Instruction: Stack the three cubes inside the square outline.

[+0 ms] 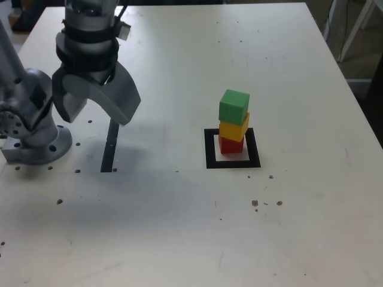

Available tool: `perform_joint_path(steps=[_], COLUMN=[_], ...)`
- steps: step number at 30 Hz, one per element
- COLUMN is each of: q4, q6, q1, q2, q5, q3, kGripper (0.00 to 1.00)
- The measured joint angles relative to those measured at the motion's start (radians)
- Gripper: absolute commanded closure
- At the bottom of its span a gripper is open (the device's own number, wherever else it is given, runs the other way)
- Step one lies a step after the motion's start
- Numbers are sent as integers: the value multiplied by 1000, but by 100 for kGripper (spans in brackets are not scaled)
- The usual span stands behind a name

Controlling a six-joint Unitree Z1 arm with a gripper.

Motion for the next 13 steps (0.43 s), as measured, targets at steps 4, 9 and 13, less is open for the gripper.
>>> perform_joint_path(steps=[4, 9, 13], q4=[-55, -101, -121], q6=[-5, -6, -6], q1=[0, 0, 0], q2=[0, 0, 0], q5=[1, -1, -9], q3=[67, 113, 135], kGripper=[1, 1, 1])
